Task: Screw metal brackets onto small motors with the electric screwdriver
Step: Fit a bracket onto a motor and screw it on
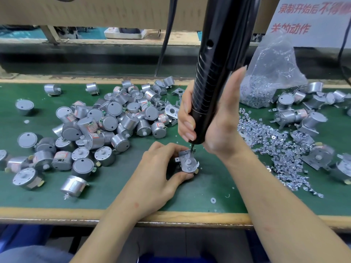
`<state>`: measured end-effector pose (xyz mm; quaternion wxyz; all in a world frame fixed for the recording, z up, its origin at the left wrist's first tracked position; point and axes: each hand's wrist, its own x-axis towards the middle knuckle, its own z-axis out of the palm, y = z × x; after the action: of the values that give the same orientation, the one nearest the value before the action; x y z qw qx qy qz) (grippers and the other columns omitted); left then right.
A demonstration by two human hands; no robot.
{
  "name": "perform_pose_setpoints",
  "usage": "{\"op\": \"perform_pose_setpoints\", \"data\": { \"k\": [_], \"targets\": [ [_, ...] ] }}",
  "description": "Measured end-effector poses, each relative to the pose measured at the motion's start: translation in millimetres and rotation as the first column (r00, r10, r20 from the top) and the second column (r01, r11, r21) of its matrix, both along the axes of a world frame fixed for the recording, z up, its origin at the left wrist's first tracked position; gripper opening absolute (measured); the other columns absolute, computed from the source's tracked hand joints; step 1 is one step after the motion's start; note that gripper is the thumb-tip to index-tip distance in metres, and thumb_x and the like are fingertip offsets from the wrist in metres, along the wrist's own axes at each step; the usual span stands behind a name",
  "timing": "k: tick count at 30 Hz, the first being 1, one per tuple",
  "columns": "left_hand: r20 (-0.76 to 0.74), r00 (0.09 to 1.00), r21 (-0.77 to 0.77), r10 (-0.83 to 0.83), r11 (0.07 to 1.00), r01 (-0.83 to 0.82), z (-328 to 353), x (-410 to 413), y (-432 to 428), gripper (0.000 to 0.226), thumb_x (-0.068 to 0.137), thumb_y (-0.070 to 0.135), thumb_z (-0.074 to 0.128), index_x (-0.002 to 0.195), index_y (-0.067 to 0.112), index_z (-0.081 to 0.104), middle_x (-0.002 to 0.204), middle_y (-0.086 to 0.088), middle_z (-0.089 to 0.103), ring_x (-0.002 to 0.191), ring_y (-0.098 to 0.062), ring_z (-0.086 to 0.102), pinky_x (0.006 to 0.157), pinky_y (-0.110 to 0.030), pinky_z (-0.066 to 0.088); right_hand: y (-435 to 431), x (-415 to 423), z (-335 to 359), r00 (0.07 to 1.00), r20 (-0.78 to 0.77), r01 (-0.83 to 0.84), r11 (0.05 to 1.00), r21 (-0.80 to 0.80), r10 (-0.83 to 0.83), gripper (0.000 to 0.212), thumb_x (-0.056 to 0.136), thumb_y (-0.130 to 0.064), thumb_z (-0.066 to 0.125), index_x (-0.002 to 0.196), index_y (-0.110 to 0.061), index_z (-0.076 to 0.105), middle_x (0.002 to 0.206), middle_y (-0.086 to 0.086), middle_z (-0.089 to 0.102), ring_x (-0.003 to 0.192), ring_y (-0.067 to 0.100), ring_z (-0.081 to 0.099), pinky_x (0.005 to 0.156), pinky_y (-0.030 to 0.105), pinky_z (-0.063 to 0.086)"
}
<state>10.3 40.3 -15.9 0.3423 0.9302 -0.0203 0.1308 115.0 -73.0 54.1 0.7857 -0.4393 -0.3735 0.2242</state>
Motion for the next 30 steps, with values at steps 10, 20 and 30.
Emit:
{"op": "perform_pose_setpoints", "data": {
  "k": [10,20,30],
  "targets": [
    [0.011,1.000,0.009,0.019,1.000,-0.019,2.0,-0.8,-0.7,0.034,0.080,0.043,0.076,0.108,0.039,0.057,0.091,0.024,0.049,0.092,-0.004,0.050,0.079,-0.012,0.035,4.2,-2.2,-3.0,1.000,0.008,0.023,0.999,-0.029,-0.023,0.082,0.065,-0.091,0.050,0.067,-0.009,0.049,0.048,0.001,0.045,0.034,0.017,0.039,0.043,0.023,0.036],
    [-0.019,0.999,0.008,0.033,0.999,-0.033,3.3,-1.4,-1.6,0.036,0.080,0.045,0.075,0.110,0.043,0.054,0.093,0.018,0.049,0.089,-0.005,0.050,0.078,-0.012,0.035,5.8,-1.6,-6.5,1.000,0.002,0.026,0.999,-0.044,-0.025,0.080,0.066,-0.092,0.050,0.068,-0.012,0.052,0.048,0.001,0.046,0.034,0.018,0.039,0.043,0.023,0.036],
    [0.005,0.999,0.042,0.034,0.999,-0.034,6.3,-0.6,-3.3,0.034,0.080,0.039,0.077,0.107,0.027,0.059,0.087,0.017,0.045,0.086,-0.003,0.047,0.077,-0.009,0.033,10.1,-1.9,-8.1,1.000,0.005,-0.013,0.994,-0.105,0.013,0.081,0.063,-0.095,0.054,0.066,-0.014,0.053,0.048,0.002,0.045,0.034,0.018,0.038,0.043,0.023,0.036]
  ]
}}
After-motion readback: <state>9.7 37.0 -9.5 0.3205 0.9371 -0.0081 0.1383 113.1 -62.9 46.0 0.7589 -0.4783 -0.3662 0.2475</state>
